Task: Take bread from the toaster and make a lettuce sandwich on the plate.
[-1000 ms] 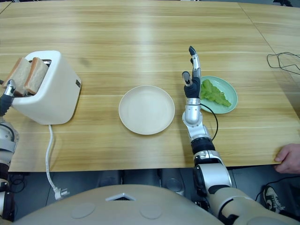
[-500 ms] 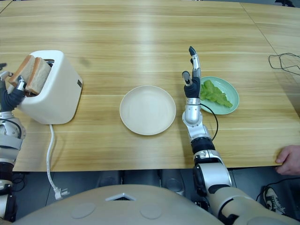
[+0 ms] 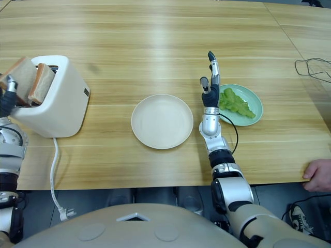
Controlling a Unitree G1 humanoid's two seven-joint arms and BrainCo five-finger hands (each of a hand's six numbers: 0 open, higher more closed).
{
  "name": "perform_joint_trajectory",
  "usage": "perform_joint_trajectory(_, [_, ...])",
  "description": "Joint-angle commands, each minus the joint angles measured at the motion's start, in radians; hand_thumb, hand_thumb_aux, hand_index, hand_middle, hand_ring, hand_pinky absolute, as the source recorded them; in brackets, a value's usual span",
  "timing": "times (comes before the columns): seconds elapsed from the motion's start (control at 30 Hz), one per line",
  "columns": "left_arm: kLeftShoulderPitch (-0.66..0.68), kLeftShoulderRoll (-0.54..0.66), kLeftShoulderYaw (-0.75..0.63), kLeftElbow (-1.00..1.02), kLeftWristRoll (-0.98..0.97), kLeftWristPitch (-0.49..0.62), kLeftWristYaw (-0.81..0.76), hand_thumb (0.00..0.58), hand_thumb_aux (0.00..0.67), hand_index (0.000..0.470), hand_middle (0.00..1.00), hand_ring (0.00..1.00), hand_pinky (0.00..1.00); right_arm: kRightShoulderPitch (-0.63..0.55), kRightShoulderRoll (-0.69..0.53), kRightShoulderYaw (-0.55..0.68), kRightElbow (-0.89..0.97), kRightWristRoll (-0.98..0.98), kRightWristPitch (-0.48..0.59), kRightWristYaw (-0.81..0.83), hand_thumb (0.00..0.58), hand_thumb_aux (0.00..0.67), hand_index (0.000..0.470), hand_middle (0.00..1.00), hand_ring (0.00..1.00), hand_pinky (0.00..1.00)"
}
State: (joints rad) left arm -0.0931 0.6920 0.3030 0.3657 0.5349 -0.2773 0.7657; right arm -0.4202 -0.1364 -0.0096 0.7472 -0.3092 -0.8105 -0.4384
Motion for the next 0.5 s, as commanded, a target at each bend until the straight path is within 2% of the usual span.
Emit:
perform_joint_trajectory(0.03, [-0.005,-0.042,0.135,-0.153,-0.117,-0.114,0.070,0.580,0.670,0.460,1.00,1.00,1.00,-0.009,0.003,-0.004,0.035,0.001,0.011,-0.015,0.000,0.000,0.000,0.00,0.00,0.00])
perform_joint_trajectory(0.13, [0.002,-0.081,0.146,-0.262,-0.204,-0.228,0.006,0.580,0.670,0.460,1.00,1.00,1.00,-0.011,0.001,-0.008,0.043,0.002,0.007,-0.024,0.000,0.000,0.000,0.00,0.00,0.00])
perform_joint_trajectory(0.23, [0.002,-0.108,0.078,-0.349,-0.256,-0.312,-0.117,0.580,0.670,0.460,1.00,1.00,1.00,-0.010,-0.006,-0.011,0.047,0.004,0.005,-0.030,0.000,0.000,0.000,0.00,0.00,0.00])
perform_joint_trajectory(0.37, [-0.024,-0.152,-0.105,-0.380,-0.353,-0.370,-0.353,0.580,0.670,0.460,1.00,1.00,1.00,-0.006,-0.023,-0.017,0.042,0.005,0.003,-0.037,0.000,0.000,0.000,0.00,0.00,0.00])
perform_joint_trajectory(0.5, [-0.043,-0.213,-0.303,-0.314,-0.425,-0.409,-0.585,0.580,0.670,0.460,1.00,1.00,1.00,-0.004,-0.058,-0.032,0.036,0.004,0.003,-0.051,0.000,0.000,0.000,0.00,0.00,0.00])
